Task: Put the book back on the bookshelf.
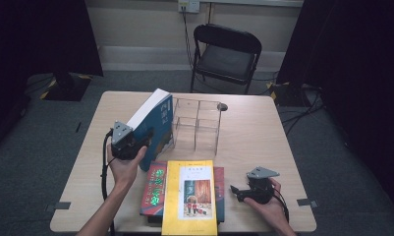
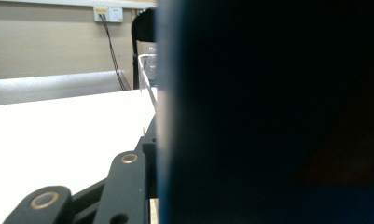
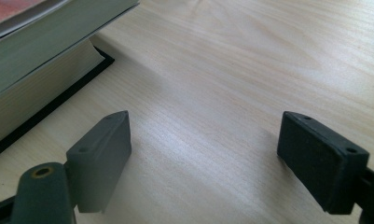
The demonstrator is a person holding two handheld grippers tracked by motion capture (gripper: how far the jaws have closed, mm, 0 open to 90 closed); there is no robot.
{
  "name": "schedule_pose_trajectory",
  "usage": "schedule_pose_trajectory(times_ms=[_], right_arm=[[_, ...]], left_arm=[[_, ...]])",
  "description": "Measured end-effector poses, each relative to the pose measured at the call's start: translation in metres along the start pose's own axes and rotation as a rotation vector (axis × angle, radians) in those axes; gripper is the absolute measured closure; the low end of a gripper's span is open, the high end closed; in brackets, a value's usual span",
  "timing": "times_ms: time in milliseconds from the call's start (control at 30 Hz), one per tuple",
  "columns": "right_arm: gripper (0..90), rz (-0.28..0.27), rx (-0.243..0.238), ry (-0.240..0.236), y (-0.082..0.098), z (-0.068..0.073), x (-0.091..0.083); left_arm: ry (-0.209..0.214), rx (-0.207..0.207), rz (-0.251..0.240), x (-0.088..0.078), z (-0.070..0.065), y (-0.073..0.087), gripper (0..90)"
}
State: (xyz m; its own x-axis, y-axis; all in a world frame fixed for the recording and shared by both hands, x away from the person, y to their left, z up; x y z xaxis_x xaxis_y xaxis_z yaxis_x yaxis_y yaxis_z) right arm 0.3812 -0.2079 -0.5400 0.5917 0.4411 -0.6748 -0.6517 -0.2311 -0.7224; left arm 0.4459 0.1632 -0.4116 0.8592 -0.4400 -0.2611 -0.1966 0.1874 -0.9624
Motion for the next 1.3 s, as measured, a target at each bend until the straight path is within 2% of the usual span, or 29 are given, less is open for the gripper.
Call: schedule_pose_trajectory(times_ms=[33, 133, 367, 467, 500, 533, 700, 767, 867, 933, 1000, 1100, 1200, 1300], right_arm=[[17.4, -0.001, -0.002, 0.000, 0.000, 0.000, 0.000], [17.4, 0.000, 0.000, 0.000, 0.000, 0.000, 0.000], [17.4, -0.001, -0.002, 0.000, 0.000, 0.000, 0.000], [17.4, -0.001, -0.002, 0.000, 0.000, 0.000, 0.000], [17.4, 0.000, 0.000, 0.000, 0.000, 0.000, 0.000], [17.4, 0.000, 0.000, 0.000, 0.000, 0.000, 0.000], [17.4, 0.000, 0.000, -0.001, 0.000, 0.000, 0.000], [17.4, 0.000, 0.000, 0.000, 0.000, 0.000, 0.000], [17.3, 0.000, 0.001, 0.000, 0.000, 0.000, 0.000], [17.4, -0.001, 0.000, 0.000, 0.000, 0.000, 0.000], [17.4, 0.000, 0.001, 0.000, 0.000, 0.000, 0.000], [17.4, -0.001, 0.000, 0.001, 0.000, 0.000, 0.000], [17.4, -0.001, 0.000, 0.001, 0.000, 0.000, 0.000], [17.4, -0.001, 0.001, 0.002, 0.000, 0.000, 0.000]], left_arm=[[0.005, -0.005, 0.003, -0.001, 0.000, -0.002, 56.9], [0.008, 0.027, 0.030, -0.005, -0.001, -0.007, 56.9], [0.022, 0.029, 0.090, -0.009, 0.001, -0.017, 57.1], [0.037, 0.032, 0.095, -0.011, 0.002, -0.023, 56.6], [0.035, 0.041, 0.088, -0.013, 0.002, -0.026, 56.5], [0.034, 0.066, 0.101, -0.015, 0.003, -0.029, 56.8], [0.043, 0.084, 0.141, -0.017, 0.003, -0.035, 57.7], [0.042, 0.051, 0.141, -0.017, 0.003, -0.037, 57.5], [0.044, 0.055, 0.156, -0.017, 0.004, -0.038, 57.3], [0.046, 0.039, 0.163, -0.017, 0.005, -0.042, 56.9], [0.054, 0.046, 0.181, -0.019, 0.006, -0.048, 56.4], [0.075, 0.038, 0.240, -0.018, 0.009, -0.059, 55.6], [0.088, 0.042, 0.278, -0.019, 0.010, -0.071, 54.6], [0.136, 0.045, 0.408, -0.013, 0.011, -0.080, 50.0]])
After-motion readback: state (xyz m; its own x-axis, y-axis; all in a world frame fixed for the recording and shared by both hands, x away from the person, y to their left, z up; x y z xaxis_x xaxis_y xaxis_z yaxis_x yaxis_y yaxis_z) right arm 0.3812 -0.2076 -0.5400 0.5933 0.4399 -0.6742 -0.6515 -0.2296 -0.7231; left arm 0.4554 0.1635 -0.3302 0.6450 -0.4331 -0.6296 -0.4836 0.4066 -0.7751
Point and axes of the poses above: each handheld gripper's, and its own axes: x roughly forward along the jaws, y roughly out of its underside, z roughly to its left, the point moved 6 cm from there along x, roughly forward along the jaws, and after that the axes turned 12 degrees about x, right-handed, at the moved point
